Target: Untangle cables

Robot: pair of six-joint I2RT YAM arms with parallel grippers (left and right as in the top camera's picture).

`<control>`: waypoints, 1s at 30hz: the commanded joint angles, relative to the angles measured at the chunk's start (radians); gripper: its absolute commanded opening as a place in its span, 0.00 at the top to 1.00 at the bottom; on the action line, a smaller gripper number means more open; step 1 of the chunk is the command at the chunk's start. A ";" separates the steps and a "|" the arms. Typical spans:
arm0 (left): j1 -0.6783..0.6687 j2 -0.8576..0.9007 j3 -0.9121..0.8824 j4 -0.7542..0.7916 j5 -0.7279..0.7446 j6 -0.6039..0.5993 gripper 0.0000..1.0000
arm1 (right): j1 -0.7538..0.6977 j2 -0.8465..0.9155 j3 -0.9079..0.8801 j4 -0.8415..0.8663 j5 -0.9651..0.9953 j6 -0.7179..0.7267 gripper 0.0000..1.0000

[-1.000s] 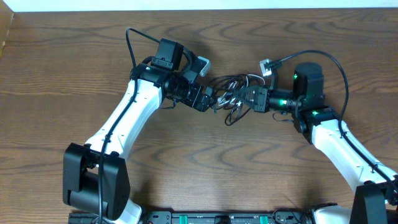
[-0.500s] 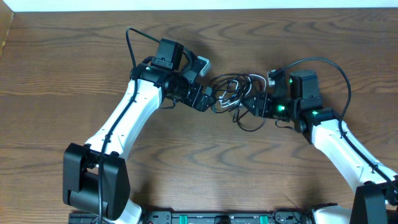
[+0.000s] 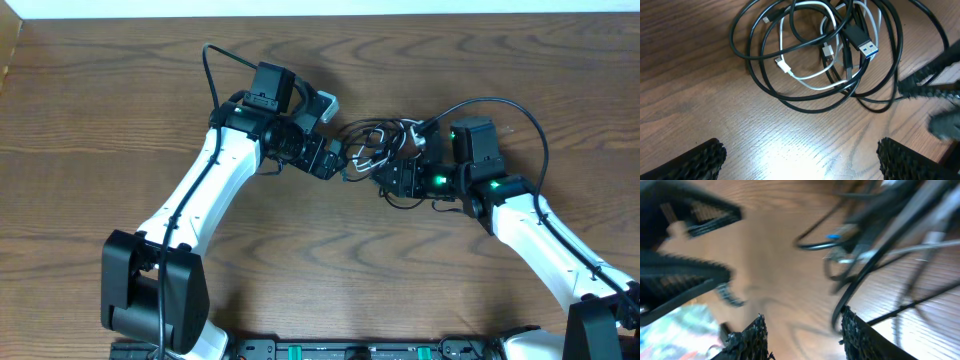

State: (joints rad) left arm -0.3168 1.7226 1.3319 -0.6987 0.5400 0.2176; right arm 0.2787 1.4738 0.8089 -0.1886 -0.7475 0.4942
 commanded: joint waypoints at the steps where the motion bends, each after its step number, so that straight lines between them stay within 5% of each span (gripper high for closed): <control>1: 0.002 -0.010 -0.003 -0.003 -0.009 0.010 0.02 | 0.005 -0.016 0.008 0.041 -0.125 0.042 0.54; 8: 0.002 -0.010 -0.003 -0.002 -0.009 0.010 0.02 | 0.005 -0.015 0.008 0.203 0.151 0.229 0.37; 18: 0.002 -0.010 -0.003 0.009 -0.009 0.010 0.02 | 0.006 -0.015 0.008 0.211 0.445 0.222 0.32; 30: 0.002 -0.010 -0.003 0.009 -0.010 0.010 0.03 | 0.010 -0.015 0.008 -0.085 0.519 0.206 0.34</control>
State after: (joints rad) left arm -0.3168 1.7226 1.3319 -0.6914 0.5404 0.2173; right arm 0.2794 1.4723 0.8104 -0.1967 -0.3023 0.7151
